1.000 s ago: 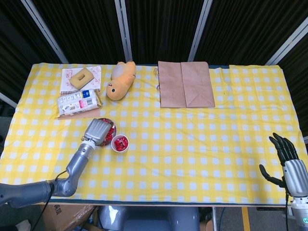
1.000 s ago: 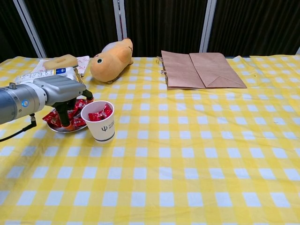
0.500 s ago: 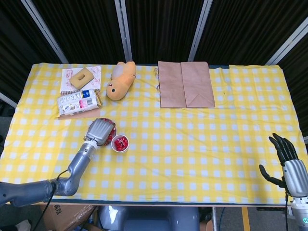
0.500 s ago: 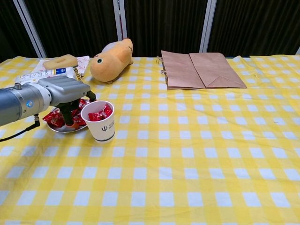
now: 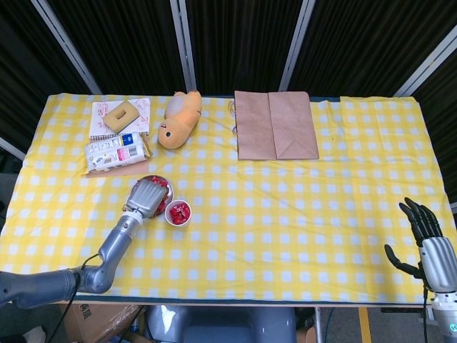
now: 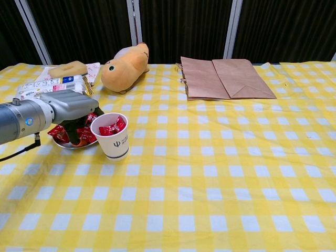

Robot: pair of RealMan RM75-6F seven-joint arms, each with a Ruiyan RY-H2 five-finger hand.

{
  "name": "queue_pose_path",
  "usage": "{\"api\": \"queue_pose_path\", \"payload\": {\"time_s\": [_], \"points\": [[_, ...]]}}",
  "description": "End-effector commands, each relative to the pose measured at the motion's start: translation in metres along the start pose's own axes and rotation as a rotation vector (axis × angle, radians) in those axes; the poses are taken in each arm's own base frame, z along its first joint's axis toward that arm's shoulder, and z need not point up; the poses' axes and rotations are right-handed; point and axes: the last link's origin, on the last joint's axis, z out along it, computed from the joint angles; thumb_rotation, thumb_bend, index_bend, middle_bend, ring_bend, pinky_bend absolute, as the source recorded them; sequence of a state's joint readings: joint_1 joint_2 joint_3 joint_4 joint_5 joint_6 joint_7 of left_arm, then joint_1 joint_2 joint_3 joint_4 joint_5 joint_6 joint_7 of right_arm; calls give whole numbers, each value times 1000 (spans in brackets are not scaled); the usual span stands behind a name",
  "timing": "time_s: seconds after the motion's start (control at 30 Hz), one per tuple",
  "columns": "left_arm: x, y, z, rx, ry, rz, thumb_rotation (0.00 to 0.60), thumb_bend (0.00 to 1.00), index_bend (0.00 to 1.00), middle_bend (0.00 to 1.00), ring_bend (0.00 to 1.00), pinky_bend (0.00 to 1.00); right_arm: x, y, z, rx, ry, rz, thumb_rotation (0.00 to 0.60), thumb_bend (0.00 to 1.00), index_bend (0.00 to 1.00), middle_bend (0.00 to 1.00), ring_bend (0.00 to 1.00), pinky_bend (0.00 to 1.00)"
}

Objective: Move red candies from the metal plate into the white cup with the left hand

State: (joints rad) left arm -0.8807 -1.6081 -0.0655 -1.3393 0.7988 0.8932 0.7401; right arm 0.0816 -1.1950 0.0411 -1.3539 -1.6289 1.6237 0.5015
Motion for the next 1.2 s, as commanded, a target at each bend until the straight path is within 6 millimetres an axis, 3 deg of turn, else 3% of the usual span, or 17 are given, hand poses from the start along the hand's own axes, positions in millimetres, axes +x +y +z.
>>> {"api": "queue_pose_path", "payload": {"time_s": [0.03, 0.5, 0.73, 1.2], "points": [[0, 0, -1, -3, 1, -3, 600, 341, 451, 993, 1000, 989, 0, 0, 0, 1, 1, 0, 600, 424, 0, 0, 0, 0], [6, -5, -5, -3, 28, -1, 600, 358, 476, 993, 1000, 989, 0, 0, 0, 4, 3, 1, 600, 424, 0, 0, 0, 0], [4, -9, -7, 8, 22, 2, 600, 350, 427, 991, 1000, 988, 1, -1, -1, 5, 3, 5, 600, 424, 0, 0, 0, 0], [-3, -15, -7, 21, -4, 11, 600, 352, 479, 992, 1000, 988, 0, -1, -1, 3, 2, 6, 600, 424, 0, 0, 0, 0]]}}
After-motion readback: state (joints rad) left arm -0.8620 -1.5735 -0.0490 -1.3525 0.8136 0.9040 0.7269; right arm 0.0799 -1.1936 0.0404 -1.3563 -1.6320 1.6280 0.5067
